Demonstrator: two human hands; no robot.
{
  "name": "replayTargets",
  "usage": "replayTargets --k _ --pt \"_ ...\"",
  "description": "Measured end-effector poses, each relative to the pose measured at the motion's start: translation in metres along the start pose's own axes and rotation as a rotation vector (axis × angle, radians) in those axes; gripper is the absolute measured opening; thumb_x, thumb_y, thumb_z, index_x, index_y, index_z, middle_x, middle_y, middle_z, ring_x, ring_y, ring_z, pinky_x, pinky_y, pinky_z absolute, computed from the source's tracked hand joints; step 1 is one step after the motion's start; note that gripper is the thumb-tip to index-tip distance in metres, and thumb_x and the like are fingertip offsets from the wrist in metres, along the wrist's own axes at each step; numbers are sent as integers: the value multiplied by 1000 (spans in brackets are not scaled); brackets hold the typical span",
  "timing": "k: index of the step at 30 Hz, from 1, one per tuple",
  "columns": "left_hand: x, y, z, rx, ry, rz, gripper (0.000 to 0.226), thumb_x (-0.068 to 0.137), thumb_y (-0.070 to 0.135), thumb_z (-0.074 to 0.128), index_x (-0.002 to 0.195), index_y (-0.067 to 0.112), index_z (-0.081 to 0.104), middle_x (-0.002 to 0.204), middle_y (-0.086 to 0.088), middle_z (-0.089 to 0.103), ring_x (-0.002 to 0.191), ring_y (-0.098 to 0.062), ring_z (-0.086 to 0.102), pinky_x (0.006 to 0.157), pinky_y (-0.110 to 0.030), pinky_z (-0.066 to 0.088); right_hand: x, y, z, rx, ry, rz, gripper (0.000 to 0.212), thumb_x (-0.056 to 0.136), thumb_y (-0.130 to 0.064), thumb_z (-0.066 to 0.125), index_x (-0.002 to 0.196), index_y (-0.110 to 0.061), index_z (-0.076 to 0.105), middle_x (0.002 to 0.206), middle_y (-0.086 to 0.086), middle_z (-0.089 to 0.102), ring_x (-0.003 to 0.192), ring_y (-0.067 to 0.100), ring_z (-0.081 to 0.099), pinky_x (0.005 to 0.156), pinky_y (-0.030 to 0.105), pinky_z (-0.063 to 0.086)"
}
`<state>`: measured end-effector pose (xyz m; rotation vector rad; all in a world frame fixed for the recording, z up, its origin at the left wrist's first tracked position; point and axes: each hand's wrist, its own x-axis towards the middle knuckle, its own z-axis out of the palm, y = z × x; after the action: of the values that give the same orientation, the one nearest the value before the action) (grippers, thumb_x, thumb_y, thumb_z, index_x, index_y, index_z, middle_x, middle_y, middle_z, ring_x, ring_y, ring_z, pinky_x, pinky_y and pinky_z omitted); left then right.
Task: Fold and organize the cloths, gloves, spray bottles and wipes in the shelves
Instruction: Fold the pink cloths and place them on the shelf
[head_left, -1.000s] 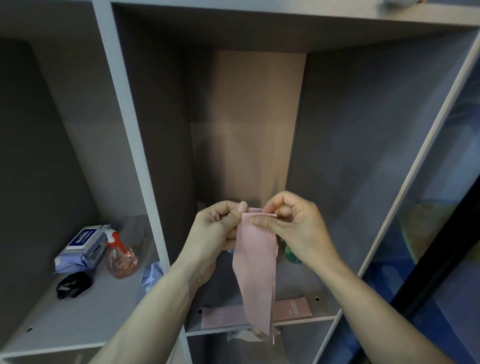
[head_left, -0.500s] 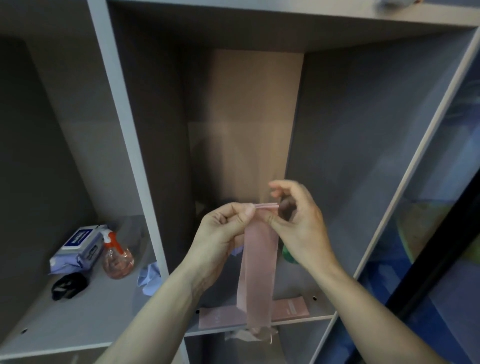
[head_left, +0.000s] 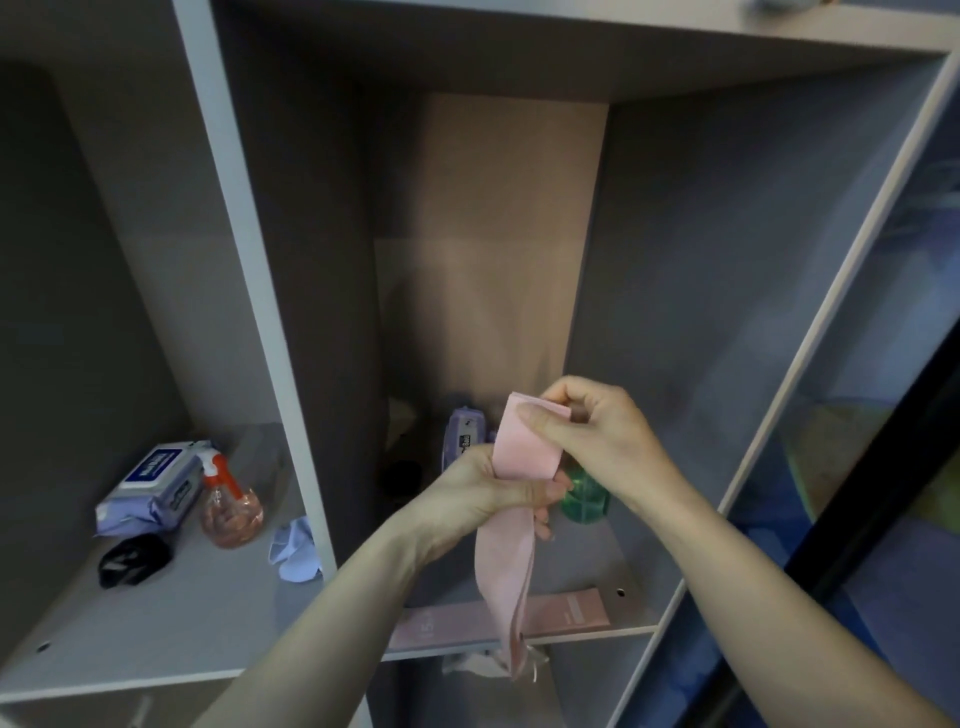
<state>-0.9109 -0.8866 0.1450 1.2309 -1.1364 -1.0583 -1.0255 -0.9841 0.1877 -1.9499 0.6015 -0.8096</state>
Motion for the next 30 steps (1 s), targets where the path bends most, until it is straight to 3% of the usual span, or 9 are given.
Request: replayTargets --k 5,8,11,13,17,21,23,26,30 --pt "2 -4 2 44 -121 -104 26 85 0 66 108 -12 63 73 -12 68 62 -20 66 71 -28 55 -1 7 -16 38 -99 33 16 80 -7 74 68 -9 62 60 -1 60 51 2 50 48 13 38" --pt "-4 -14 -10 107 -237 -216 29 80 -1 71 109 -2 66 86 -18 67 71 -22 67 78 -35 57 -2 25 -24 26 20 70 19 85 -7 67 71 -8 56 55 -1 56 44 3 46 39 15 35" --pt "-15 -34 -28 230 -212 -311 35 71 9 79 103 5 68 98 -15 68 88 -25 66 91 -41 53 -1 51 -38 45 141 143 17 89 -6 63 75 -7 54 65 8 58 51 15 51 36 20 42" --pt "-25 -49 -39 229 -202 -364 39 72 12 77 108 2 66 101 -15 67 93 -28 64 87 -39 53 -5 70 -44 49 181 196 17 90 -4 60 76 -9 54 68 8 60 54 17 55 36 20 46" --pt "-38 -77 -59 163 -230 -469 37 70 24 79 104 10 71 98 -21 68 82 -29 65 73 -36 55 -15 103 -44 103 287 324 4 94 -3 55 91 -5 55 76 7 59 60 22 59 35 24 50" --pt "-48 -99 -62 -82 -210 -542 16 75 12 74 90 9 72 68 -14 69 57 -24 69 57 -32 59 -17 118 -45 148 324 405 4 95 -7 54 95 -3 55 79 5 57 57 24 60 36 27 52" --pt "-51 -111 -63 -148 -149 -562 16 73 11 75 88 6 73 67 -18 69 58 -27 70 58 -35 59 -16 125 -45 168 344 422 5 95 -9 55 95 -4 56 82 6 57 59 23 60 37 28 53" --pt "-46 -128 -72 -100 126 -585 51 65 28 86 100 -5 70 76 -23 68 57 -26 68 57 -38 61 -16 141 -40 177 373 477 9 96 -12 54 96 -3 55 80 5 56 62 23 60 38 29 54" --pt "-32 -146 -71 -136 633 -530 23 85 18 71 100 3 63 80 -9 66 71 -23 64 54 -34 60 -23 180 -20 264 378 625 11 97 -12 54 99 -1 55 81 9 57 62 28 60 40 29 55"
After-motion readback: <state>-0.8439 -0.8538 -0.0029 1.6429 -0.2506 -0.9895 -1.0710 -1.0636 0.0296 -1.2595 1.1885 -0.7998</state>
